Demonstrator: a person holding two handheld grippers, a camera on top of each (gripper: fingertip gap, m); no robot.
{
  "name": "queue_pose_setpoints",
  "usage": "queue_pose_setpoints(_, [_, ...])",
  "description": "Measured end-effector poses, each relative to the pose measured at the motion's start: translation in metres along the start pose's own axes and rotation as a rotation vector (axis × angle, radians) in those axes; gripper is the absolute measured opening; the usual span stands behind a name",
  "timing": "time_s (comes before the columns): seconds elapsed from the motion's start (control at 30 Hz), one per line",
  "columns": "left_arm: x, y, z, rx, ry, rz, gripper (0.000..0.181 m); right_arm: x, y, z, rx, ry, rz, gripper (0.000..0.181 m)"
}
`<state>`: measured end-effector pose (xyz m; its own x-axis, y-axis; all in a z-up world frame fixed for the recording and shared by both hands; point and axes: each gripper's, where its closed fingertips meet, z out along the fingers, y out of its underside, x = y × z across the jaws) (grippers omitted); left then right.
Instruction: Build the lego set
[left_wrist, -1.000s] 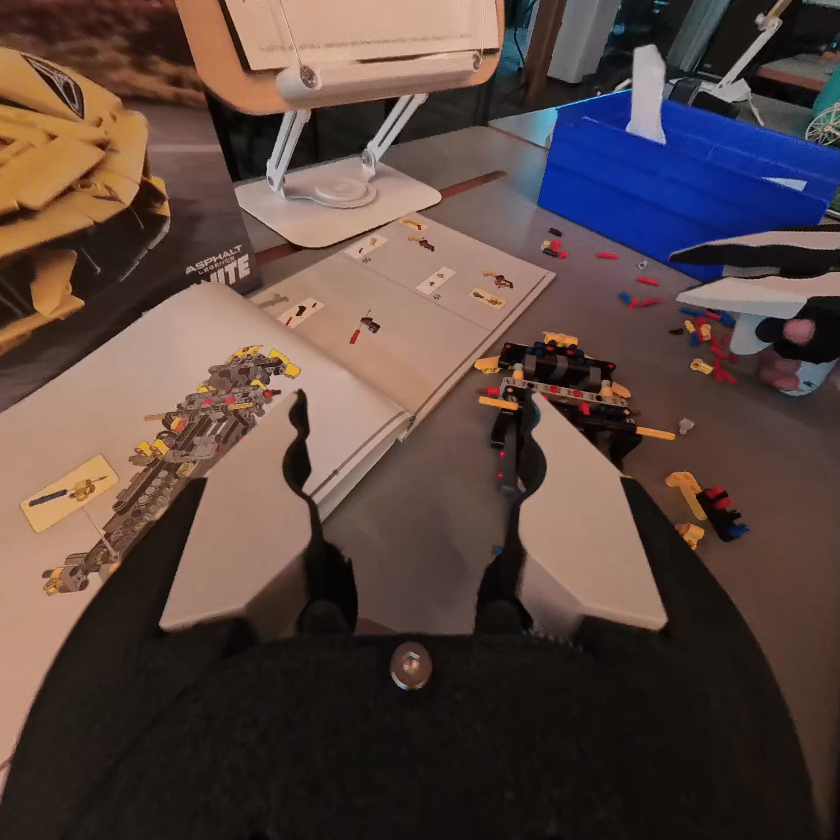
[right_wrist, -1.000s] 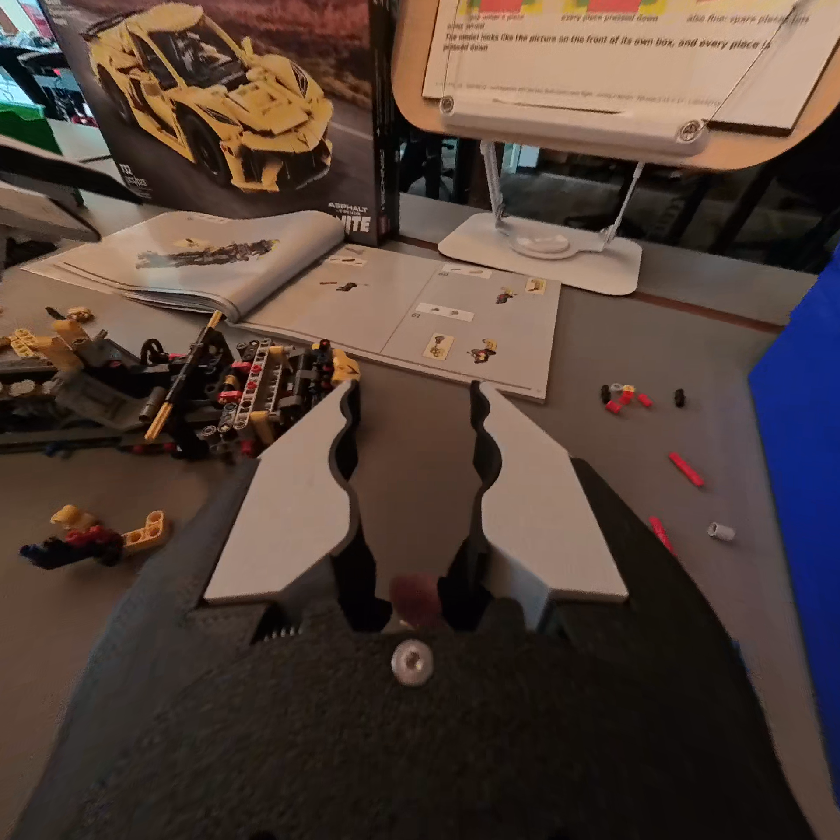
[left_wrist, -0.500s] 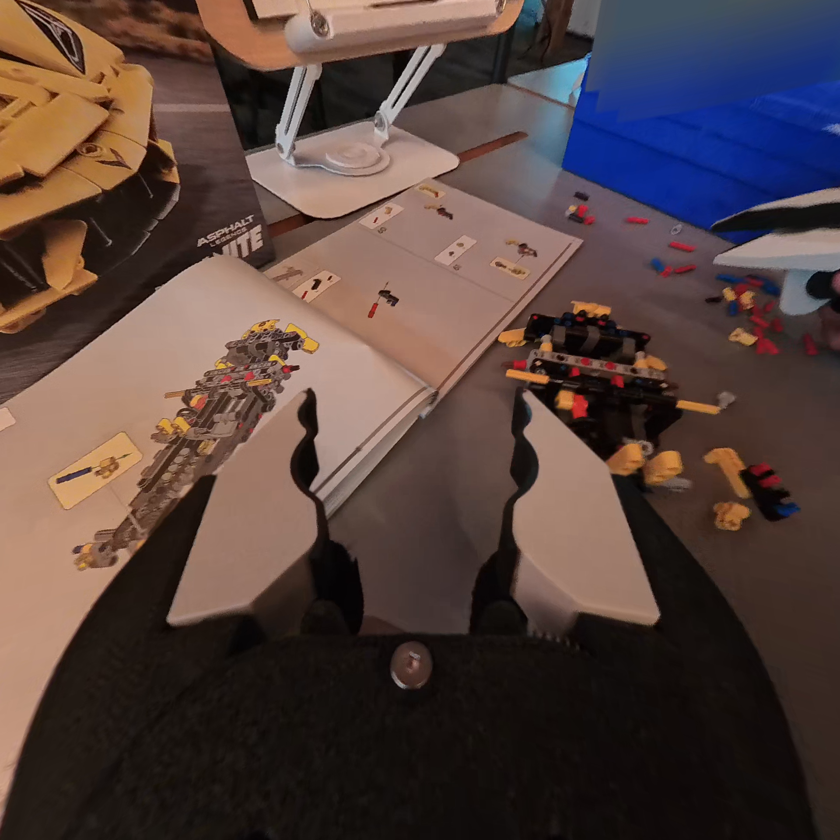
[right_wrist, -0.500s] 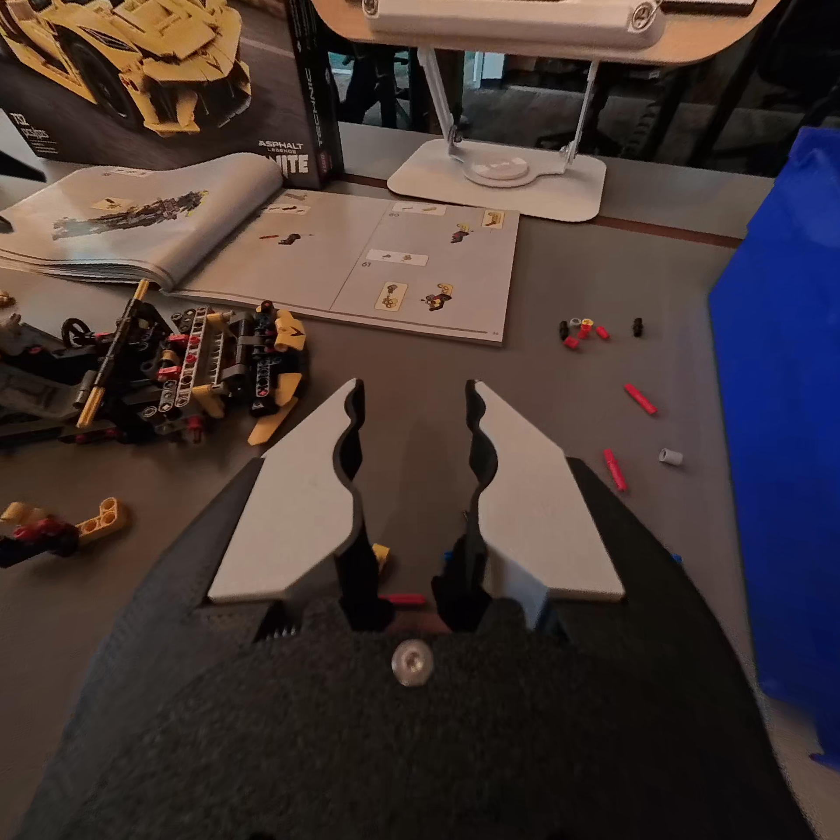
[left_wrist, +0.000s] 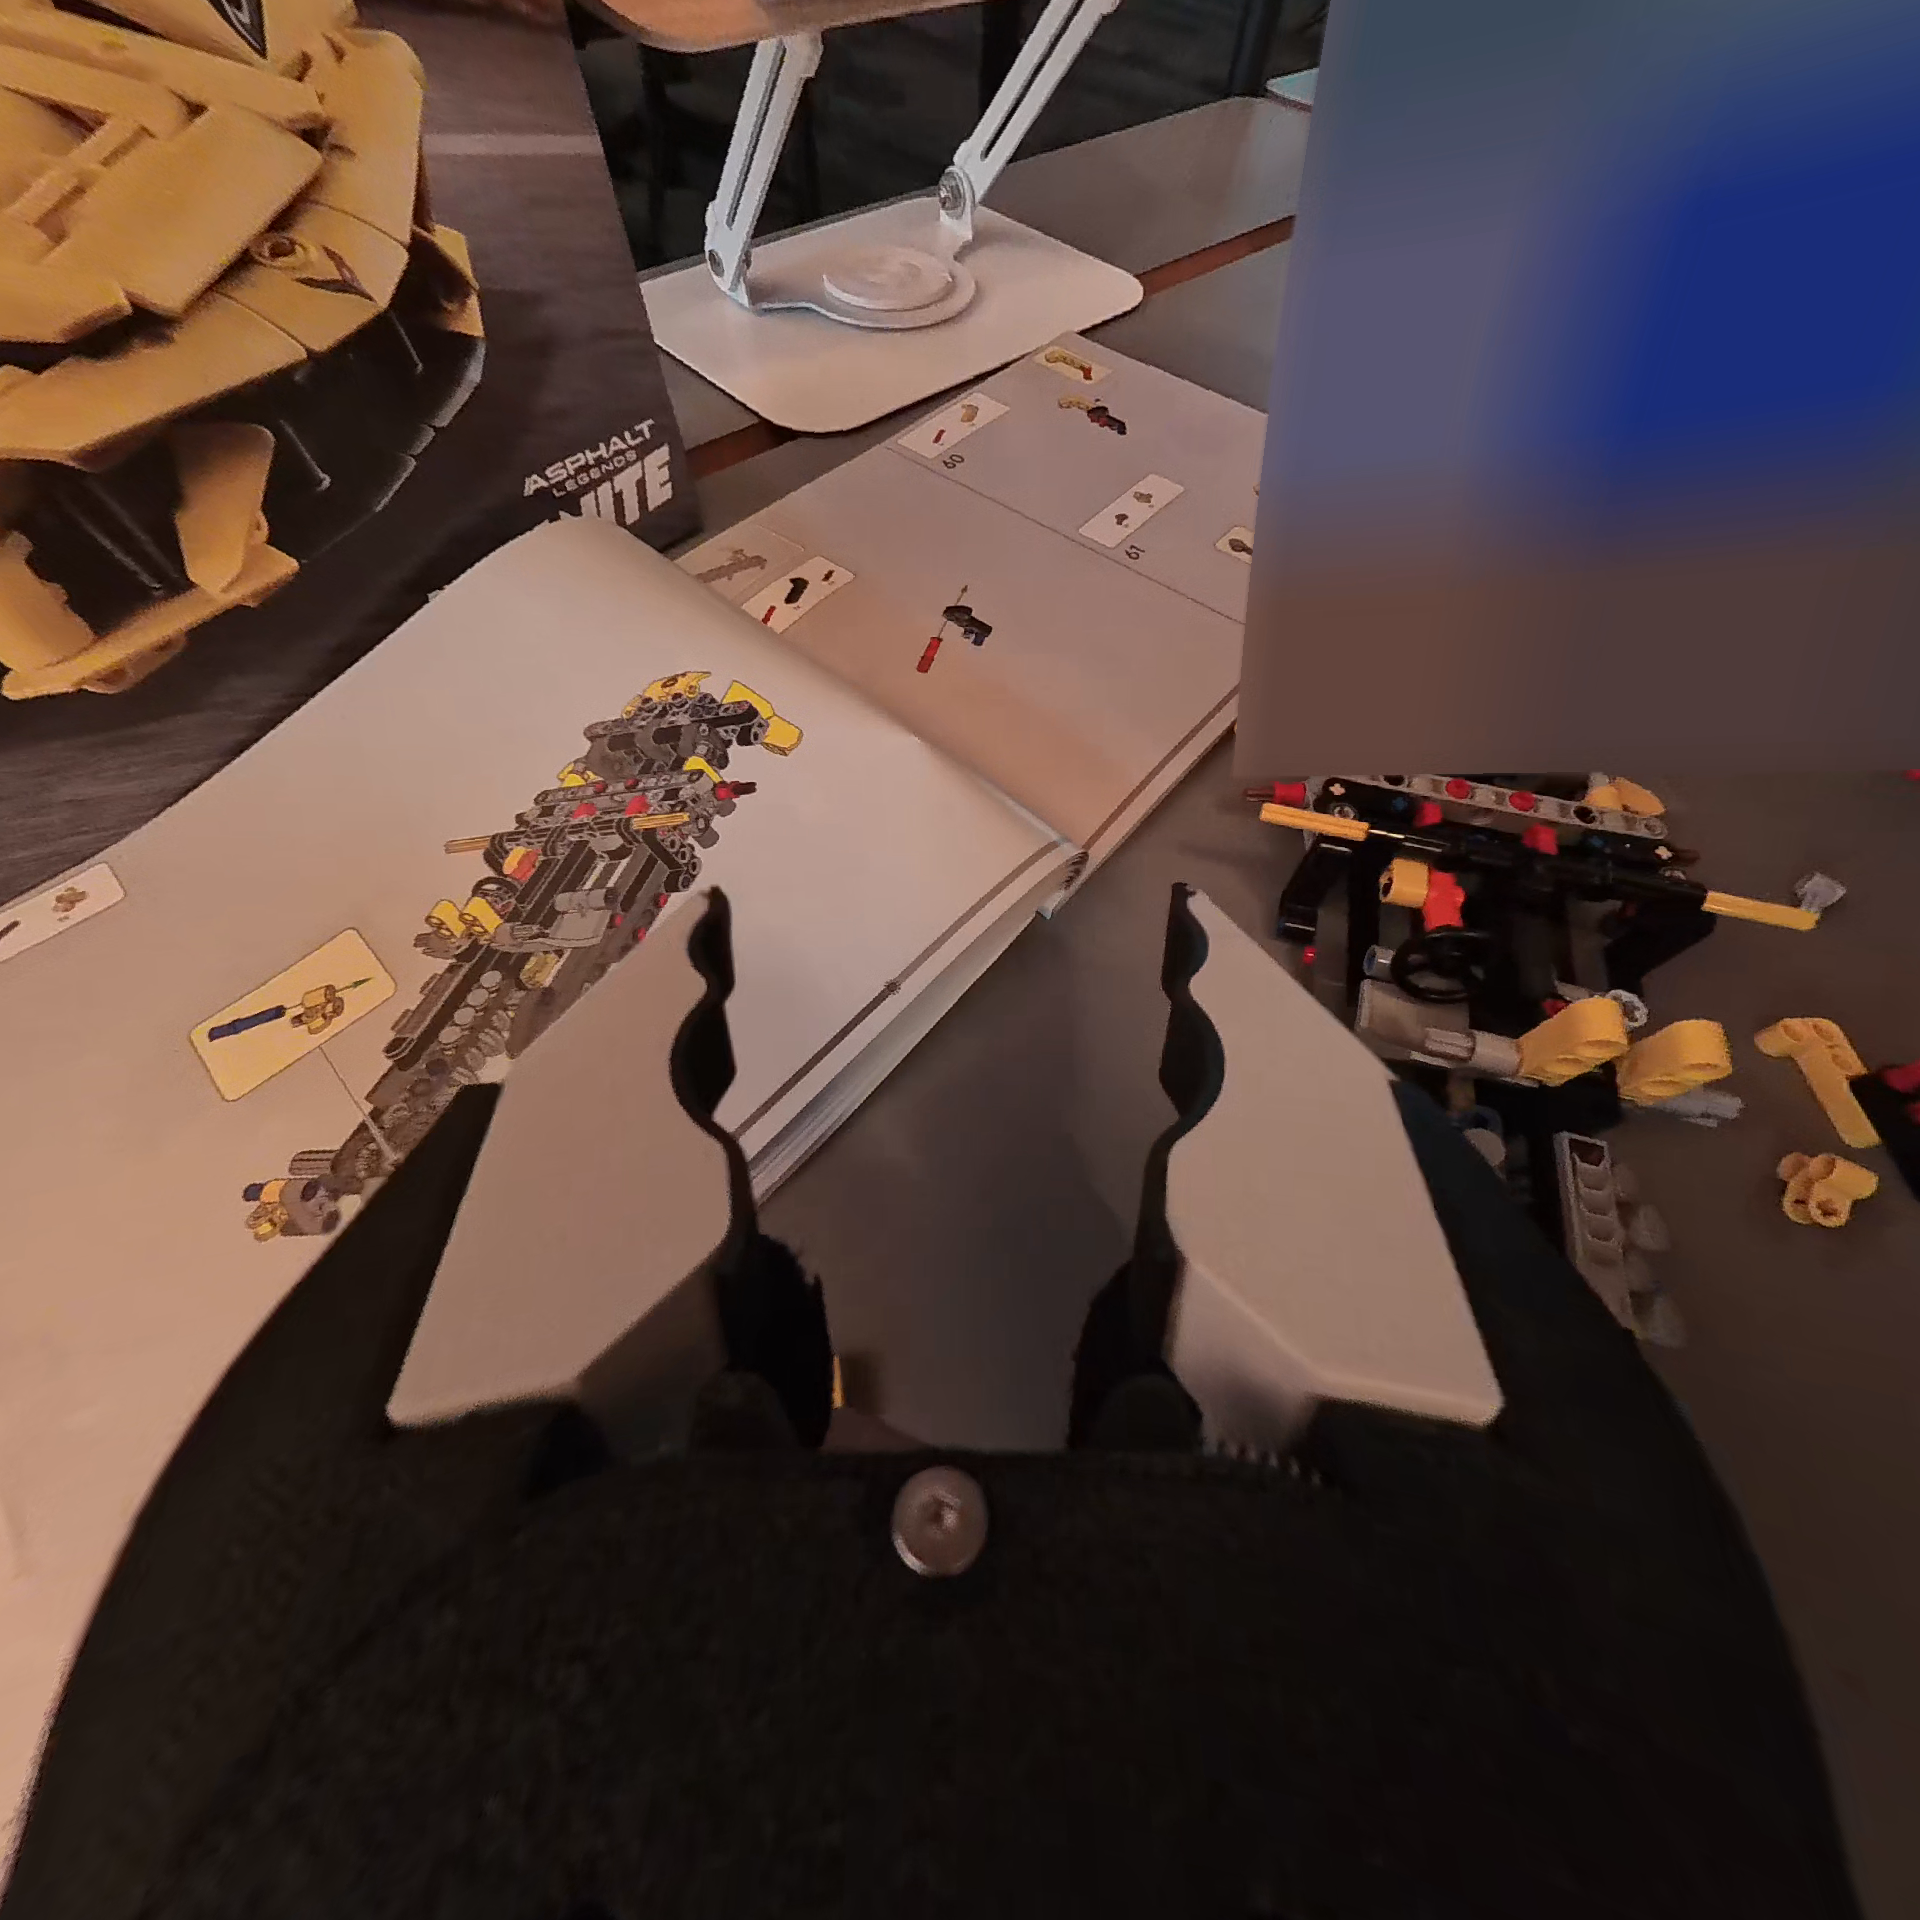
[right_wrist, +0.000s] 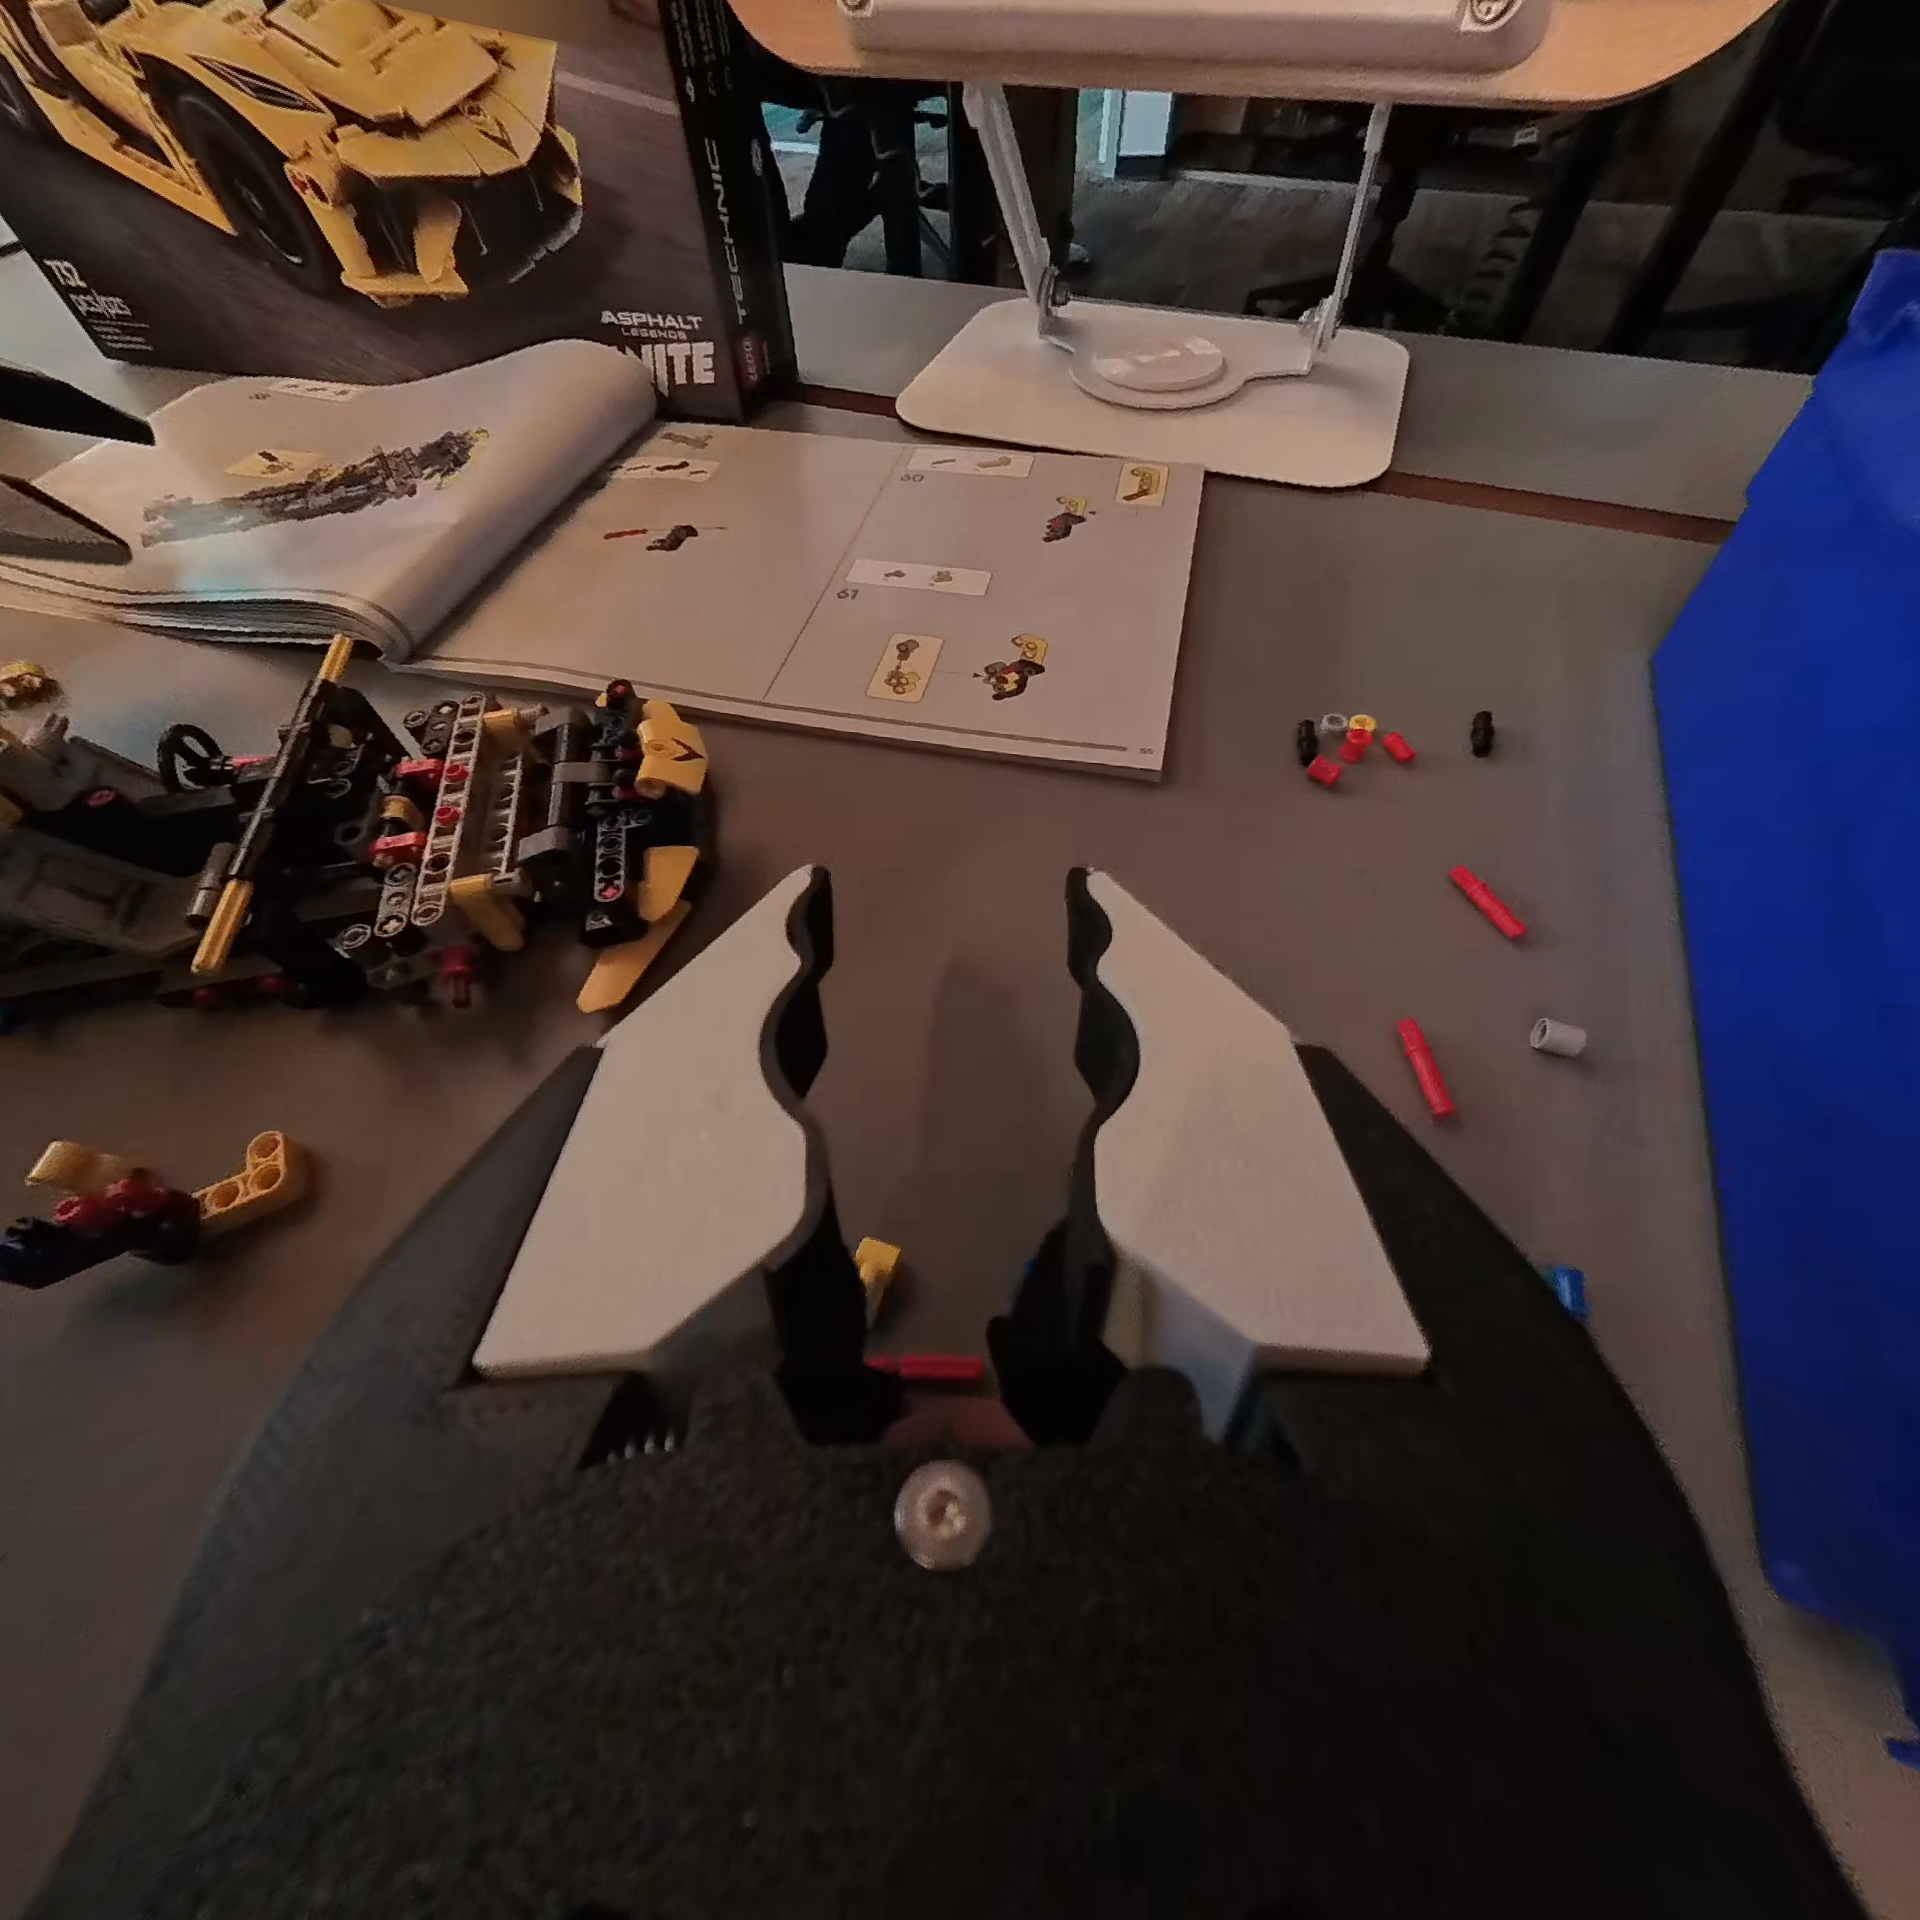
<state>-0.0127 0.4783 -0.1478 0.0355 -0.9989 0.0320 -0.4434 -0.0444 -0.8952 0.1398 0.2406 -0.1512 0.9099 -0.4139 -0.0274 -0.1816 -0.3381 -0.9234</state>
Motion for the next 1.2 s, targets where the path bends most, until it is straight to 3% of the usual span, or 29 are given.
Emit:
queue_pose_setpoints(0.3, [0.004,-0.004,-0.003,0.013,0.005,0.013,0.084,-0.006,-0.001,0.000,0.004,-0.022,-0.018,0.039])
queue_pose_setpoints(0.4, [0.008,-0.010,-0.005,0.041,0.018,0.003,0.083,-0.028,-0.007,-0.004,0.040,-0.132,-0.051,0.000])
queue_pose_setpoints(0.7, [0.020,-0.024,-0.012,0.104,0.056,-0.040,0.080,-0.056,0.001,-0.002,0.003,-0.154,-0.243,0.000])
queue_pose_setpoints(0.73, [0.021,-0.025,-0.013,0.107,0.056,-0.042,0.080,-0.065,0.002,-0.005,0.004,-0.206,-0.260,0.000])
queue_pose_setpoints(0.8, [0.023,-0.026,-0.014,0.114,0.072,-0.060,0.079,-0.107,0.008,-0.020,-0.005,-0.456,-0.288,0.000])
queue_pose_setpoints(0.87, [0.025,-0.027,-0.014,0.116,0.087,-0.075,0.079,-0.139,0.036,-0.035,-0.166,-0.651,-0.305,0.022])
queue_pose_setpoints(0.9, [0.026,-0.026,-0.014,0.116,0.091,-0.080,0.079,-0.145,0.048,-0.040,-0.243,-0.676,-0.336,0.026])
queue_pose_setpoints(1.0, [0.028,-0.027,-0.014,0.117,0.090,-0.071,0.078,-0.157,0.058,-0.051,-0.268,-0.703,-0.400,0.027])
queue_pose_setpoints(1.2, [0.030,-0.031,-0.018,0.130,0.078,-0.035,0.077,-0.125,0.051,-0.049,-0.275,-0.567,-0.444,0.027])
